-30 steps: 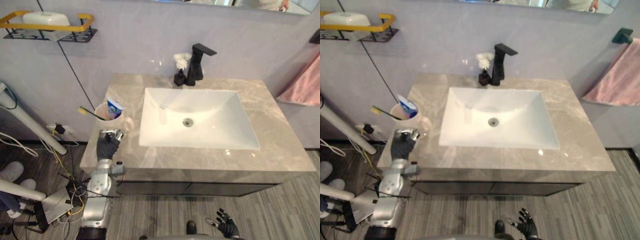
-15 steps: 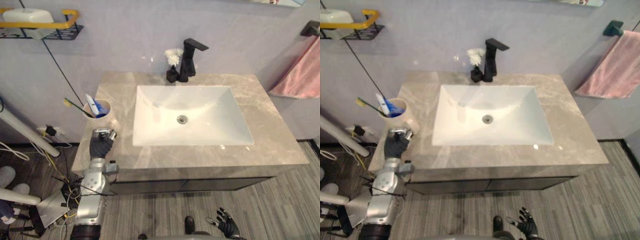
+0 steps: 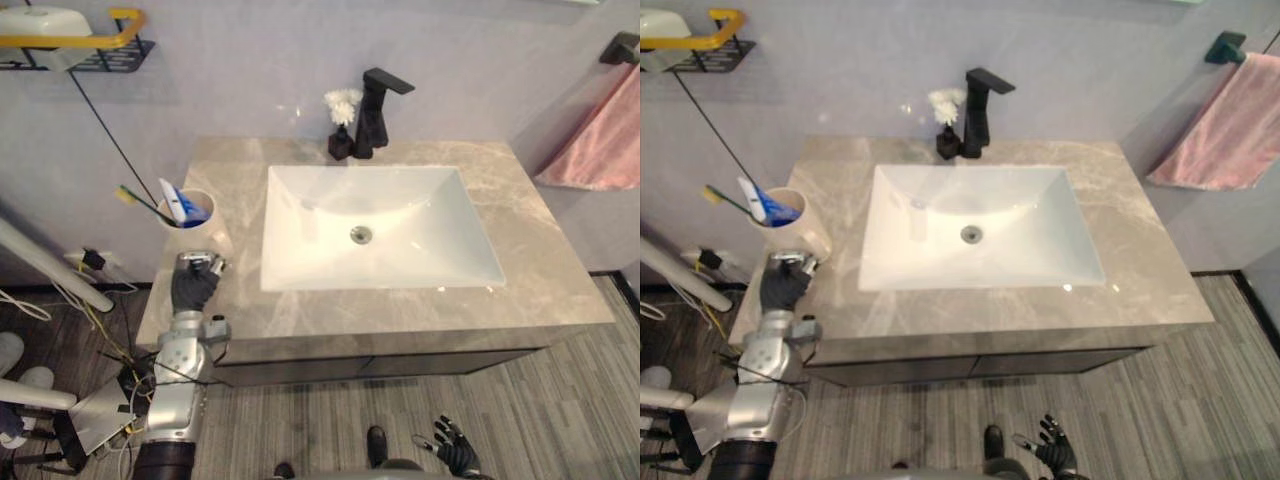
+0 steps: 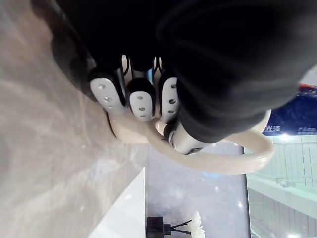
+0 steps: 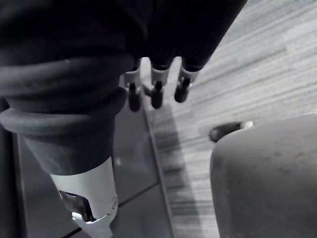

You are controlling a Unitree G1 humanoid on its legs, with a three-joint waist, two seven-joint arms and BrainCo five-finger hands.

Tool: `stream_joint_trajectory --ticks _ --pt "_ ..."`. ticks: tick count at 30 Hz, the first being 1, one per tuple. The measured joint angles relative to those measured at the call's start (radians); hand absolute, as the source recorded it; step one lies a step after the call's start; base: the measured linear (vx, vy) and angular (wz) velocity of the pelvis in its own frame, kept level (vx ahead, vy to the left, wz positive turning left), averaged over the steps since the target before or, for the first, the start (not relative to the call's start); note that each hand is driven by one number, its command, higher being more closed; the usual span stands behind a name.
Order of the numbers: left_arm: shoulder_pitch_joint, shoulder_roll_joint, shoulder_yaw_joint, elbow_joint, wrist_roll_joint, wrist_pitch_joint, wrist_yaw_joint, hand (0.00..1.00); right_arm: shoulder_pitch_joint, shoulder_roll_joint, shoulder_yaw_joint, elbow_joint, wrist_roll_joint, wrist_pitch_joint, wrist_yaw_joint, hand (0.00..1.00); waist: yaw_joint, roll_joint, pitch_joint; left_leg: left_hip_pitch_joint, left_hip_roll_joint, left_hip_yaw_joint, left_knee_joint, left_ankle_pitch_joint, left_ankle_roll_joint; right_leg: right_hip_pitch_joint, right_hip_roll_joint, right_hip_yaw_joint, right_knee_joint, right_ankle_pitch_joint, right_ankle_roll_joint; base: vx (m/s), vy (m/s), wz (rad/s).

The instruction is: Organize washtable

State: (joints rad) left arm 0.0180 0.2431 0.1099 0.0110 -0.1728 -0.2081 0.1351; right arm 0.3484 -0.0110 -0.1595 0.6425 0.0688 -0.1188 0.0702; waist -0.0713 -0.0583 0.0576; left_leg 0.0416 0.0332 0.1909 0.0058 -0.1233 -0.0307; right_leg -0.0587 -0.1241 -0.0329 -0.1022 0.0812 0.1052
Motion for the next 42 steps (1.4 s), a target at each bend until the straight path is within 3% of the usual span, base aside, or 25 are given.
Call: stream_joint_trajectory --ticks 24,34,42 --pt "-0.087 0.088 0.013 0.110 0.028 0.006 0.000 1.00 0.005 -0.017 0.000 -0.002 0.000 0.007 0.003 0.00 -0.002 0.000 0.000 -0.007 -0.002 0.006 -0.001 0.000 0.000 -0.015 0.002 0.007 0.000 0.002 -0.001 -0.01 -0.014 0.00" --pt "-0.129 0.127 0.009 0.152 0.029 0.007 0.000 1.00 0.008 -0.017 0.000 -0.005 0.000 0.007 0.020 0.00 -0.025 0.000 0.000 -0.011 -0.002 0.009 -0.001 0.000 0.000 -0.017 0.002 0.008 0.000 0.003 -0.002 0.00 0.000 0.00" --pt "-0.186 0.157 0.002 0.181 0.029 0.008 0.000 1.00 0.014 -0.017 0.000 -0.034 0.000 0.008 0.022 0.00 -0.025 -0.002 0.002 -0.026 -0.001 0.030 0.001 0.000 0.000 -0.044 0.005 0.032 0.000 0.014 -0.005 -0.03 -0.030 -0.08"
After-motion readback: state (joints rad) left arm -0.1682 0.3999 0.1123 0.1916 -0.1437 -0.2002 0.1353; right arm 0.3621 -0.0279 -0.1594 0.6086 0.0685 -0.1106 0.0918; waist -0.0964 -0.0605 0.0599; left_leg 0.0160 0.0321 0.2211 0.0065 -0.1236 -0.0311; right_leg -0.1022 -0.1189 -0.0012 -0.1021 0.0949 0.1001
